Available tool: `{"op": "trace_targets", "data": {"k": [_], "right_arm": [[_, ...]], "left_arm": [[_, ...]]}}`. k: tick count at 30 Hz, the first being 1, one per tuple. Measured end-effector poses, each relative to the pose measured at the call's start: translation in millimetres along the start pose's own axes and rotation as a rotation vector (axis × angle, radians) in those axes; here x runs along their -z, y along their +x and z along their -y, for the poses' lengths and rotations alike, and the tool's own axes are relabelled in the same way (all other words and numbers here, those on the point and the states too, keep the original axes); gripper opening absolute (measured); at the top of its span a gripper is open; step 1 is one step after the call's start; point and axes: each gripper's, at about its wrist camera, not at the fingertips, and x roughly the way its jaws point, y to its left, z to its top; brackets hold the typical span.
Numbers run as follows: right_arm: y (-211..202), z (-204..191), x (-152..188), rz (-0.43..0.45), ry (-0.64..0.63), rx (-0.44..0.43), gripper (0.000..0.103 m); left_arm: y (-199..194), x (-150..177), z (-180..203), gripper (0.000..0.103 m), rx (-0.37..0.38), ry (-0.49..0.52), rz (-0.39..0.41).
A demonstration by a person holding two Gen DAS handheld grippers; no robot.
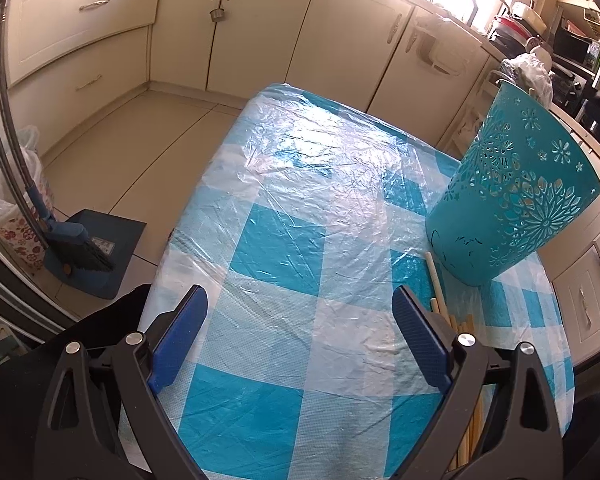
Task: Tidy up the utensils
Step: 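Carry the stick over the basket and open the right gripper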
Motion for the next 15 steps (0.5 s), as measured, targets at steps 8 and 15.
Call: {"op": "trace_targets", "data": {"k": [8,15], "right_arm": [[-41,-18,99,-0.250,-0.069,-0.026,0.022],[-6,-16,170,-0.503,-0.014,-0.015,0.018]], "left_arm": [[-1,1,0,0.090,-0.002,0.001,0.005],[0,1,1,0.090,-0.001,0.006,-0.002]]}}
